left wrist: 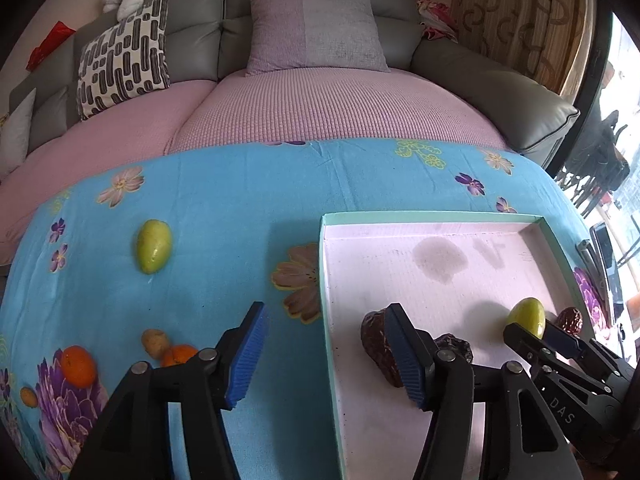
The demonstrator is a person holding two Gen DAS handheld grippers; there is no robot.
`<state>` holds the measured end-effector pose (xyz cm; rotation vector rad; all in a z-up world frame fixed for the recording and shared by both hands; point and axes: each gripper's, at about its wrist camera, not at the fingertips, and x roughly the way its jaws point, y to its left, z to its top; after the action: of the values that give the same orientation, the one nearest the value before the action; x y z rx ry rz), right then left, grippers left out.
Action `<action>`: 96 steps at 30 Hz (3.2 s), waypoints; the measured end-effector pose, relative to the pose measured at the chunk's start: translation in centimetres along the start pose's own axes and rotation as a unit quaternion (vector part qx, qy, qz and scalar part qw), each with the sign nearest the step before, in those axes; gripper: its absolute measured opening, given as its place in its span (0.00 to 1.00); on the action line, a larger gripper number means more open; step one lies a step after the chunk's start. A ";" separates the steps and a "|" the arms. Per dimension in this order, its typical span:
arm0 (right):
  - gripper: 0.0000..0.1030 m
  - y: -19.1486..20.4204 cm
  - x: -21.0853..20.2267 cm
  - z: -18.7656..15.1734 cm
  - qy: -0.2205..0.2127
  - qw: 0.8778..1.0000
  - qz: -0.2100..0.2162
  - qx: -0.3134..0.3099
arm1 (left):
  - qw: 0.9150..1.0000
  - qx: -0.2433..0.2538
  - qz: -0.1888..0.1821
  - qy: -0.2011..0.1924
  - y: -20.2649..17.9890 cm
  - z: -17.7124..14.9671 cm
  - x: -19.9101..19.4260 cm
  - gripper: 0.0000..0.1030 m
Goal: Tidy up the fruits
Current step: 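Lower the green pear into the tray and open the right tool, then withdraw both tools from the tray toward the tangerines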
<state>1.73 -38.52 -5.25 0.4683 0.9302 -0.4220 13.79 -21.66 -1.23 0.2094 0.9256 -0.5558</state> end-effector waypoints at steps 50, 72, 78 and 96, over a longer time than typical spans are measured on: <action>0.92 0.8 -2.5 0.4 -0.086 0.996 -0.010 -0.010 | 0.996 -0.060 0.046 -0.052 5.7 -1.4 -0.4 1.00; 0.92 8.2 -3.4 0.2 -0.101 0.988 0.057 -0.099 | 0.982 -0.111 0.110 -0.109 15.7 -3.9 -8.9 1.00; 0.92 12.0 -3.9 -0.1 -0.106 0.982 0.094 -0.124 | 0.973 -0.169 0.119 -0.105 19.8 -5.1 -9.9 1.00; 0.91 22.6 -1.6 -2.7 -0.076 0.961 0.152 -0.219 | 0.962 -0.249 0.097 -0.057 23.4 -7.0 -7.2 1.00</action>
<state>11.21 -18.21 -0.80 0.1630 0.7580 0.0339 18.04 3.44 -1.05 -0.1842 0.8919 -0.1411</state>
